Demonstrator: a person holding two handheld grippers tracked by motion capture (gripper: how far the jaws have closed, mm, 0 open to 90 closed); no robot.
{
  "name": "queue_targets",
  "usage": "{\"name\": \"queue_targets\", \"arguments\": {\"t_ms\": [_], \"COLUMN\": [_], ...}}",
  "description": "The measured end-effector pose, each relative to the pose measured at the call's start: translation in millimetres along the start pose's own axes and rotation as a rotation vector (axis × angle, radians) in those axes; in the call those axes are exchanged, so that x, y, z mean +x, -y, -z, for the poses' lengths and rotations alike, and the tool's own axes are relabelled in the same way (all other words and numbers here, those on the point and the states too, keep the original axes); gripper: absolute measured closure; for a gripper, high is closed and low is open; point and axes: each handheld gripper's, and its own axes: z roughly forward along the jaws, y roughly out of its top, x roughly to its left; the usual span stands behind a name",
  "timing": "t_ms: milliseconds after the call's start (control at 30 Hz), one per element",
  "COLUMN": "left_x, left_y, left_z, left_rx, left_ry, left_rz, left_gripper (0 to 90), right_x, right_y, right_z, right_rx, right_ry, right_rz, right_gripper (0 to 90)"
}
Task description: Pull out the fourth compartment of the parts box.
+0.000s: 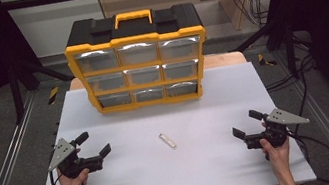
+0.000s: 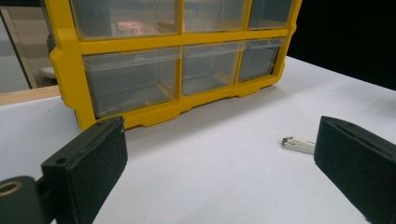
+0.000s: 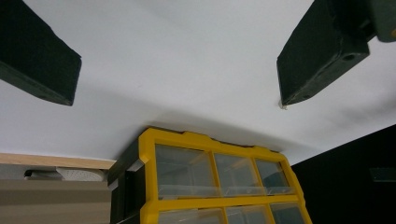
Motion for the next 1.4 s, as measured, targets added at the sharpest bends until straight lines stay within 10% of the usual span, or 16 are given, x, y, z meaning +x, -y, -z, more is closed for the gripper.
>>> {"name": "queue_targets", "arguments": {"t_ms": [833, 1400], "left_x": [-4.5, -12.3], "left_y": [-12.8, -32.7], "left_z": [-4.3, -16.2], "left_rx": [0.001, 0.034], "left_ry": [0.008, 0.009], "left_rz": [-0.037, -0.147], "left_gripper": [2.7, 2.5], "right_x": [2.3, 3.3], "right_y": [0.4, 0.7], "right_z": [-4.6, -6.0], "right_rx": [0.027, 0.039], "right_ry": [-0.015, -0.009], "right_rz": [0.018, 0.024], "right_gripper": [0.4, 0.3]}}
